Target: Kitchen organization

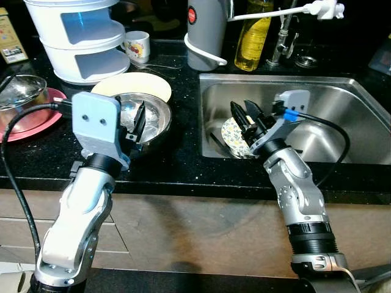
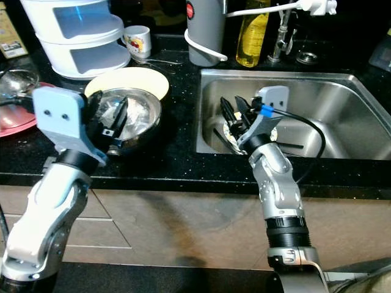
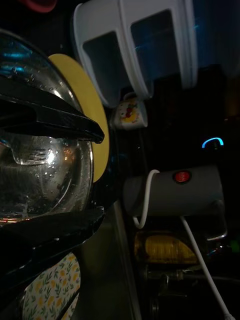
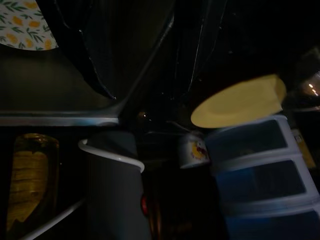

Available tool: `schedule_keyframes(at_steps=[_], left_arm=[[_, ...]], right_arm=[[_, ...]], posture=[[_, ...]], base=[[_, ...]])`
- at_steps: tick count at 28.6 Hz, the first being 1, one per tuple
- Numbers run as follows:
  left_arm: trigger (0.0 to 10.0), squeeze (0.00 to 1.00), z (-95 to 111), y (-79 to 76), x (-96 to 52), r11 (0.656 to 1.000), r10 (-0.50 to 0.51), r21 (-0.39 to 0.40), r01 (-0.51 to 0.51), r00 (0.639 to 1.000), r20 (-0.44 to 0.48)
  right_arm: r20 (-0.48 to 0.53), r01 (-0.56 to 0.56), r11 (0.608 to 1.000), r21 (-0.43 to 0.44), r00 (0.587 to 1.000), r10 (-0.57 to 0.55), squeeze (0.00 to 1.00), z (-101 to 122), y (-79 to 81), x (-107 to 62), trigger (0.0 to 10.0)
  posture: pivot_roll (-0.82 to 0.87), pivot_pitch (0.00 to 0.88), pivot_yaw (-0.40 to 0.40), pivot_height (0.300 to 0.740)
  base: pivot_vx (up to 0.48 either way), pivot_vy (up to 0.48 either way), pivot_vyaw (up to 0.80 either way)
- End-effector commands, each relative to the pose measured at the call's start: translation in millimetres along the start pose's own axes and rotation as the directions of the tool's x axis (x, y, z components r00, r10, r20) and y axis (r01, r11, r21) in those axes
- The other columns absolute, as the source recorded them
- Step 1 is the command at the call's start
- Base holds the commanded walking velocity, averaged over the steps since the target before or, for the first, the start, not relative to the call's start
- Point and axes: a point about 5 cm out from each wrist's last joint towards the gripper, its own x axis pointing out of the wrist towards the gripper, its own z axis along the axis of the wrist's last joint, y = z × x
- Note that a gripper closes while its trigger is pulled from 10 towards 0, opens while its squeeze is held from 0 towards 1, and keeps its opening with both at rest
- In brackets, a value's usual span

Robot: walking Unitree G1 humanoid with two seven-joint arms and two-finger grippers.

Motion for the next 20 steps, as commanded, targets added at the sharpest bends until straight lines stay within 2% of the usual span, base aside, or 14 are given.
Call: schedule_keyframes(at_steps=[1, 6, 11, 16, 20], left_arm=[[10.0, 0.0, -2, -3.1, -0.2, 1.0, -0.013, 0.015, 0.013, 1.0, 0.003], [10.0, 0.0, -8, -6.2, 2.0, 1.0, -0.002, 0.021, 0.003, 1.0, -0.013], [10.0, 0.0, -10, -2.5, 3.7, 0.997, 0.029, 0.068, -0.028, 1.0, -0.013], [10.0, 0.0, -19, 2.8, -2.6, 0.988, 0.07, 0.135, -0.068, 0.997, -0.012], [10.0, 0.0, -24, 7.1, -6.7, 0.98, 0.143, 0.14, -0.141, 0.99, -0.004]], right_arm=[[0.015, -0.015, 0.999, 0.036, 1.0, 0.015, 0.0, 1, 2.1, 0.7, 10.0], [0.014, -0.018, 0.998, 0.056, 1.0, 0.017, 0.0, -2, 2.0, -0.7, 10.0], [-0.013, -0.001, 0.999, 0.052, 1.0, 0.002, 0.0, -13, -5.0, -10.4, 10.0], [-0.04, -0.01, 0.999, 0.034, 0.999, 0.011, 0.0, -20, -8.0, -20.7, 10.0], [-0.067, -0.01, 1.0, 0.013, 0.998, 0.011, 0.0, -26, -10.6, -23.9, 10.0]], posture=[[0.12, 0.033, -0.051, 0.74], [0.12, 0.023, -0.051, 0.74], [0.13, 0.013, -0.053, 0.74], [0.12, 0.012, -0.053, 0.74], [0.12, 0.013, -0.054, 0.74]], base=[[0.0, 0.0, 0.0], [0.0, 0.0, 0.0], [0.0, 0.0, 0.0], [0.0, 0.0, 0.0], [0.0, 0.0, 0.0]])
